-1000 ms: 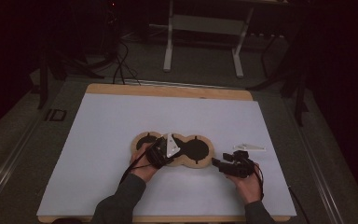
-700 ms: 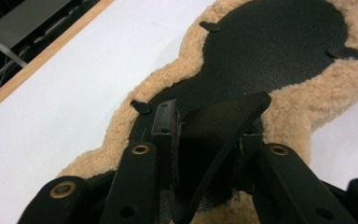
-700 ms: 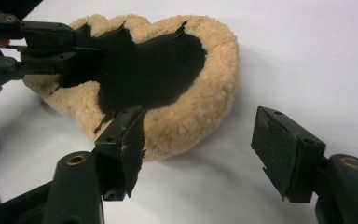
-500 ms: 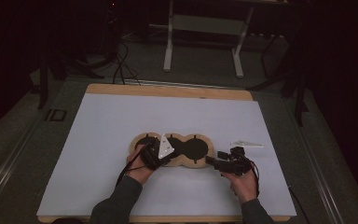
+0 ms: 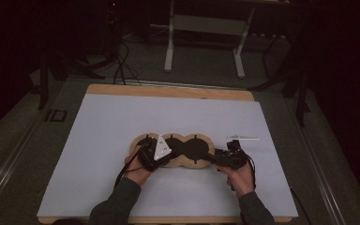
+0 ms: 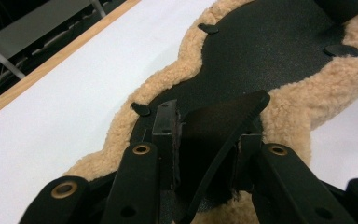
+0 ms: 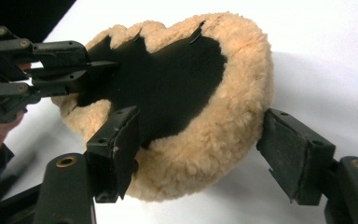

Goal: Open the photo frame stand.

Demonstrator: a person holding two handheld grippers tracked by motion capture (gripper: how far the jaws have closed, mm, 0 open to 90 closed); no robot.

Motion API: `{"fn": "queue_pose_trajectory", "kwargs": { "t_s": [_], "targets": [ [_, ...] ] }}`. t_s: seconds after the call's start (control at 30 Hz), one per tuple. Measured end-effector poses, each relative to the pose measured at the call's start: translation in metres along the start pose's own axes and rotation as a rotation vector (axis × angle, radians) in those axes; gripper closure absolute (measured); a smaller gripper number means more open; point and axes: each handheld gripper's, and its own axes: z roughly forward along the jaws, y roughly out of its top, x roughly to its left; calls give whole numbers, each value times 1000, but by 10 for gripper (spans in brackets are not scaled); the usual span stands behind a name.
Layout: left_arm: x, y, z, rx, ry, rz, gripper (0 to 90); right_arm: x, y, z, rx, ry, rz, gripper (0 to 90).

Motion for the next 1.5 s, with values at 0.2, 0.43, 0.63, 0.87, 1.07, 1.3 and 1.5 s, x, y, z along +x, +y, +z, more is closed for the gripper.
{"fn": "queue_pose_trajectory", "kwargs": {
  "t_s": [0.2, 0.43, 0.63, 0.87, 1.07, 1.3, 1.5],
  "targets": [
    [4, -1, -2, -21, -2, -20, 711, -2, 7, 0, 0, 37, 37, 319],
    [6, -1, -4, -37, -2, -36, 711, -4, 10, 2, -9, 85, 96, 345],
    [11, -4, -8, -68, -29, -87, 695, -1, 14, 0, -16, 104, 107, 394],
    [11, -6, -9, -73, -49, -126, 646, -2, 16, -2, -20, 121, 128, 447],
    [11, -6, -11, -54, -63, -126, 583, -3, 16, -2, -34, 128, 140, 492],
    [10, -9, -13, -35, -64, -121, 502, 0, 17, -5, -31, 123, 120, 523],
    [10, -11, -18, -21, -89, -139, 430, 0, 17, -5, -30, 117, 111, 542]
  ]
}}
